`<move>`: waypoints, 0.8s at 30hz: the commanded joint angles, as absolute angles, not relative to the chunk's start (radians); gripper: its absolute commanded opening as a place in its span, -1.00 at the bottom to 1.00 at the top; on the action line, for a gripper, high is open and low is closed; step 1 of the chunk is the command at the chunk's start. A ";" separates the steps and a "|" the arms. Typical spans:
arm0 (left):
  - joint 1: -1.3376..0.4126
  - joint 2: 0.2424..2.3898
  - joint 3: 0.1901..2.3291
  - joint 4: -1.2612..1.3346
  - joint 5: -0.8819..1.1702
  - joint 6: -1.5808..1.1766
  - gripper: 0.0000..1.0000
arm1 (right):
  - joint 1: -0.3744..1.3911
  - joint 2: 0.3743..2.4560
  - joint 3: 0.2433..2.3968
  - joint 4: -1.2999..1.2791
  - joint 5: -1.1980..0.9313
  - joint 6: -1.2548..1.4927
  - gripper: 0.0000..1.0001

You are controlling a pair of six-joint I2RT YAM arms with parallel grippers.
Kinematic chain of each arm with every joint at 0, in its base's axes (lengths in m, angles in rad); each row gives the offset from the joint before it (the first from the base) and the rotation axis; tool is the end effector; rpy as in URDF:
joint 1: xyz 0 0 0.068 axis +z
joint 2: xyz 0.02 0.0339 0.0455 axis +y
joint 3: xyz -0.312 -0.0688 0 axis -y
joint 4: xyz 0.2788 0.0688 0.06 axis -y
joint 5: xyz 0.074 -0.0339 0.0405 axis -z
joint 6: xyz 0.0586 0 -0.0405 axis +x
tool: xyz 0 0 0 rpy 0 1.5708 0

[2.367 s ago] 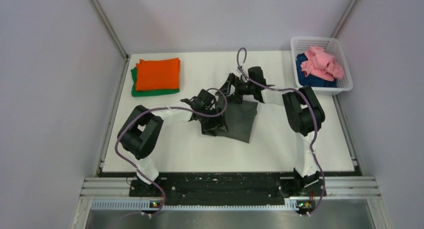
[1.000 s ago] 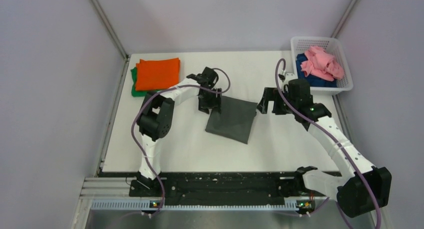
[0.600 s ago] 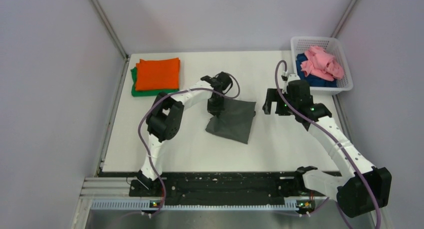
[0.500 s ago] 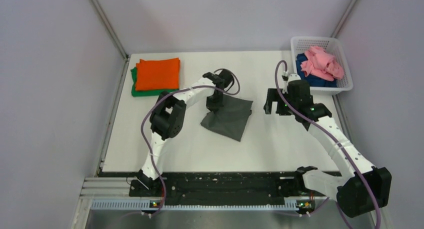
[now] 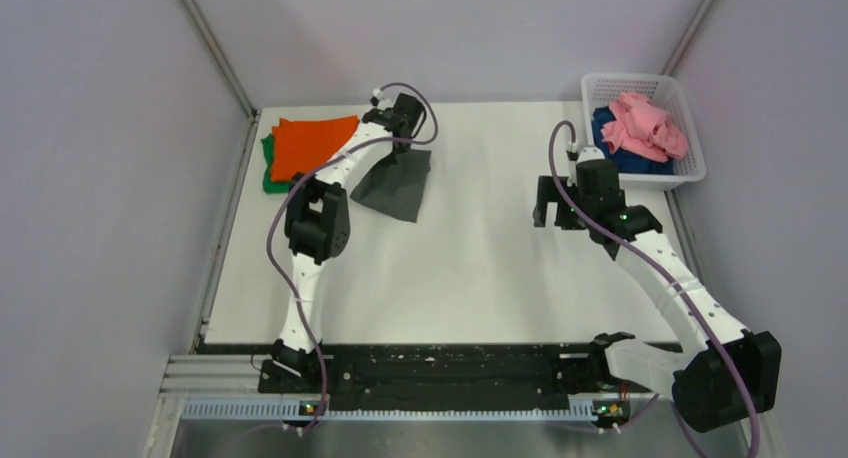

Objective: Fold and stack the t-shirts
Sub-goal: Put the neatly folded tshirt into the corner of the board with the left arm

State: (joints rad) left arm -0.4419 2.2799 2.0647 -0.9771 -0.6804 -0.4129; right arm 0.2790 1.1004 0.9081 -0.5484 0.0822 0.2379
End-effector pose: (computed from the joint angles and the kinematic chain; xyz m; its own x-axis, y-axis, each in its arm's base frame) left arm 0.5152 -0.2030 0.2383 -0.8184 0.0421 -0.5730 -0.2250 0.8941 0.3872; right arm 0.2526 0.0674 0.3079 -0.6814 0.0491 -0.7303 -0.0572 0.9911 0.1201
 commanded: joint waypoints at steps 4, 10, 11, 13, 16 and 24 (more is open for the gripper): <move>-0.370 2.222 2.226 -0.825 -0.871 -0.149 -1.00 | 0.271 1.069 0.931 -0.527 0.112 0.232 0.97; -0.344 2.189 2.273 -0.748 -0.906 -0.057 -1.00 | 0.271 1.046 0.917 -0.504 0.134 0.251 0.97; -0.340 2.188 2.287 -0.743 -0.907 -0.044 -1.00 | 0.271 1.042 0.915 -0.500 0.136 0.251 0.97; -0.336 2.185 2.304 -0.720 -0.926 -0.012 -1.00 | 0.272 1.038 0.913 -0.500 0.139 0.251 0.97; -0.332 2.177 2.332 -0.694 -0.944 0.032 -1.00 | 0.271 1.033 0.913 -0.496 0.146 0.256 0.97; -0.287 2.166 2.333 -0.686 -0.895 0.010 -1.00 | 0.271 1.032 0.906 -0.490 0.170 0.258 0.97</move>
